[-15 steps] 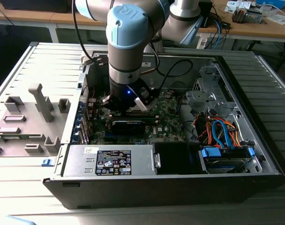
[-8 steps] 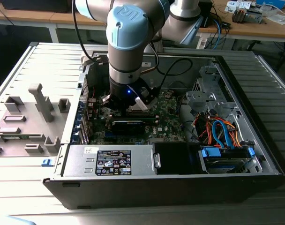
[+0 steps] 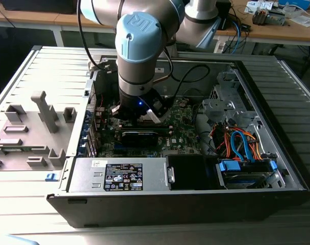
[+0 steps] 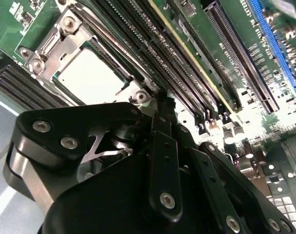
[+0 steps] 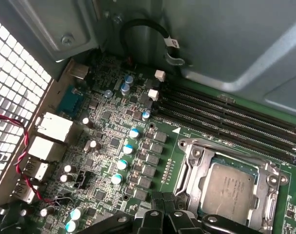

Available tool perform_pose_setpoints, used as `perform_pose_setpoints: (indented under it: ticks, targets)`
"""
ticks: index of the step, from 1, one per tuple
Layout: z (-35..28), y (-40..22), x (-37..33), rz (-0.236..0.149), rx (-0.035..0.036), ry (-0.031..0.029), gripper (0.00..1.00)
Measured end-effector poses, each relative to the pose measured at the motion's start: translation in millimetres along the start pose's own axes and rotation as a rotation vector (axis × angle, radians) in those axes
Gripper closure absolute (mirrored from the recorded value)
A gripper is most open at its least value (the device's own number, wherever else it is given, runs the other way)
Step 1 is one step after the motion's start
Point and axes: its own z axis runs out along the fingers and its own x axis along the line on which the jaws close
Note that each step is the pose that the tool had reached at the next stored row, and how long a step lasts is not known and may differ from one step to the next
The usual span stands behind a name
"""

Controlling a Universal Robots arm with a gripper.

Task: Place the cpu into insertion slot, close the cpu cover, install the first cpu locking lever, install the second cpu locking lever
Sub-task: 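Install the second cpu locking lever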

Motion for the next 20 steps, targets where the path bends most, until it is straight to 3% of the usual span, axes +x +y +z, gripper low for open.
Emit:
perform_pose_setpoints:
  ticks: [3, 5, 10, 12, 14, 17, 20]
  targets:
    - [-9.6, 3.2, -2.9, 0.0, 0.0026, 0.0011, 0.89]
    - [-10.0, 3.6, -7.8, 0.0, 0.0034, 0.0022, 0.89]
    - [-9.4, 2.4, -28.4, 0.003, -0.0003, 0.0122, 0.89]
    - [-8.2, 5.0, -40.9, 0.005, -0.0017, 0.0194, 0.89]
    - [-6.6, 10.6, -49.2, 0.005, 0.0035, 0.0233, 0.89]
    - [-4.7, 17.7, -55.6, 0.007, 0.0243, 0.0308, 0.89]
    - [-2.9, 24.5, -59.8, 0.008, 0.0583, 0.0429, 0.89]
